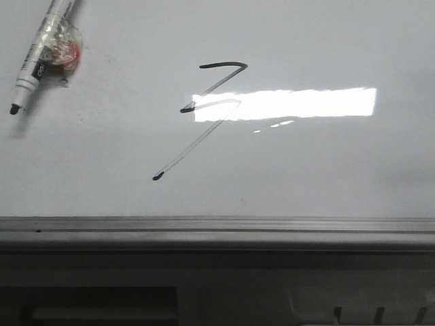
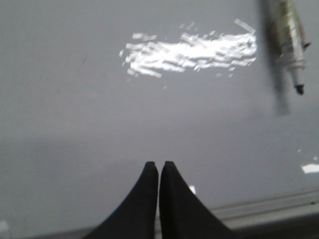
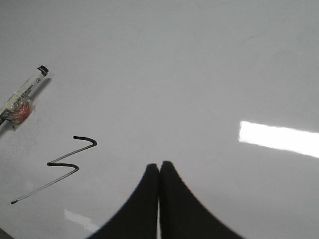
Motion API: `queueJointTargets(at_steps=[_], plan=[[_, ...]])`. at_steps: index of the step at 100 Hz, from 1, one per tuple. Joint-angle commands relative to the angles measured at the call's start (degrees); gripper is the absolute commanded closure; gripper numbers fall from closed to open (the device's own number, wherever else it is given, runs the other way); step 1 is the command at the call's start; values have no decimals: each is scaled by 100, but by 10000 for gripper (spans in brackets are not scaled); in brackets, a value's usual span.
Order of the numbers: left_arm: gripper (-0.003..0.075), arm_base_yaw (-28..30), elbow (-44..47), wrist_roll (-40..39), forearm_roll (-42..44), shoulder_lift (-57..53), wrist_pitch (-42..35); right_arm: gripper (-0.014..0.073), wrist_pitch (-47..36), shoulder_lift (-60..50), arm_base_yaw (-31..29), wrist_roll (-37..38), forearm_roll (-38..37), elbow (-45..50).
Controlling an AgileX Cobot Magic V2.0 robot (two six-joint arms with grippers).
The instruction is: Write number 3 on whiteboard
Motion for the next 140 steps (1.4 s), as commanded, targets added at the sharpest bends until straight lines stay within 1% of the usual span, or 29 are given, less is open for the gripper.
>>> queueJointTargets(at_steps=[1, 4, 17, 102, 106, 112, 114, 118, 121, 123, 124, 125, 128, 129, 131, 133, 134, 135, 137, 140], plan=[[741, 246, 78, -433, -61, -132, 246, 644, -407, 18, -43, 3, -68, -155], [741, 303, 67, -547, -72, -132, 403, 644, -407, 18, -43, 3, -68, -155], [741, 437, 67, -613, -101, -132, 404, 644, -407, 18, -43, 3, -68, -155], [741, 437, 67, -613, -101, -132, 390, 644, -326, 18, -43, 3, -79, -145], [741, 437, 67, -613, -101, -132, 390, 644, -300, 18, -66, 3, -258, -120], [741, 437, 67, -613, -101, -132, 390, 644, -481, 18, -198, 34, -976, 35], [741, 437, 67, -613, -101, -132, 390, 644, -563, 18, -277, 143, -1227, 79], [741, 437, 67, -613, -101, -132, 390, 644, -630, 18, -482, 686, -1563, 216], [741, 437, 67, -613, -101, -132, 390, 644, -581, 18, -657, 1300, -1817, 322], [741, 437, 67, -613, -101, -132, 390, 644, -502, 18, -803, 1576, -1980, 406], [741, 437, 67, -613, -101, -132, 390, 644, -449, 18, -909, 2022, -2109, 463], [741, 437, 67, -613, -101, -132, 390, 644, -415, 18, -963, 2022, -2109, 493], [741, 437, 67, -613, -101, -132, 390, 644, -284, 18, -1186, 2802, -2528, 607], [741, 437, 67, -613, -101, -132, 390, 644, -253, 18, -1244, 2802, -2622, 666], [741, 437, 67, -613, -101, -132, 390, 644, -152, 10, -1427, 3380, -2918, 754], [741, 437, 67, -613, -101, -132, 390, 644, -65, -11, -1610, 3737, -3216, 812], [741, 437, 67, -613, -101, -132, 390, 644, -65, -13, -1733, 3737, -3315, 807], [741, 437, 67, -613, -101, -132, 390, 644, 150, -29, -1795, 4028, -3524, 807], [741, 437, 67, -613, -101, -132, 390, 644, 580, -60, -2037, 4243, -3830, 773], [741, 437, 67, -613, -101, -132, 390, 644, 829, -105, -2253, 4399, -4180, 758]])
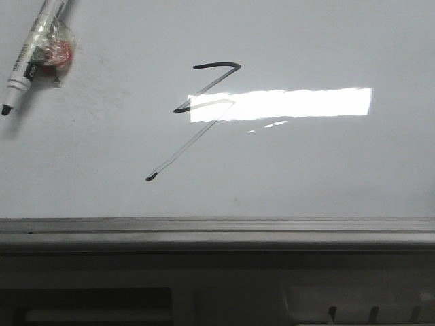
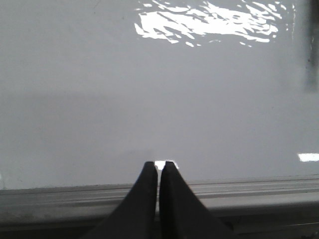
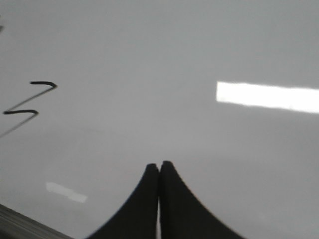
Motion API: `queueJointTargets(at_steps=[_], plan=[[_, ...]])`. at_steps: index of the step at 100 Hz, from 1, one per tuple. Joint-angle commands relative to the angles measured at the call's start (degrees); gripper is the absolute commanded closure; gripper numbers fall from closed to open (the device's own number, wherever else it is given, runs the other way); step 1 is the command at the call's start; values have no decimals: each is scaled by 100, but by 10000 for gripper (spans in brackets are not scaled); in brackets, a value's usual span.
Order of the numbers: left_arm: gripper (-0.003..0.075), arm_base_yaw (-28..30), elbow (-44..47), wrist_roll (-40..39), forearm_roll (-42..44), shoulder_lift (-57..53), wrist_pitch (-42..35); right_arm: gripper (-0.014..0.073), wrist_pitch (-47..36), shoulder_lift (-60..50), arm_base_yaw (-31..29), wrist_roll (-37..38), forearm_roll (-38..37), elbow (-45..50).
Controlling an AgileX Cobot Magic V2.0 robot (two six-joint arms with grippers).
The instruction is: Write number 3 on whiteboard
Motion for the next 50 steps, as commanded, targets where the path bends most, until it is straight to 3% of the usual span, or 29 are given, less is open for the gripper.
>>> queueJointTargets(at_steps=[1, 22, 38, 50], plan=[[741, 10, 61, -57, -82, -132, -213, 644, 404, -52, -717, 1176, -1216, 136], [741, 10, 61, -57, -82, -132, -213, 644, 1691, -780, -1394, 1176, -1281, 165], [741, 10, 61, -57, -82, -132, -213, 644, 2909, -1549, -1429, 1176, -1253, 165], [741, 10, 61, -57, -82, -132, -213, 644, 3279, -1973, -1429, 1176, -1253, 165]])
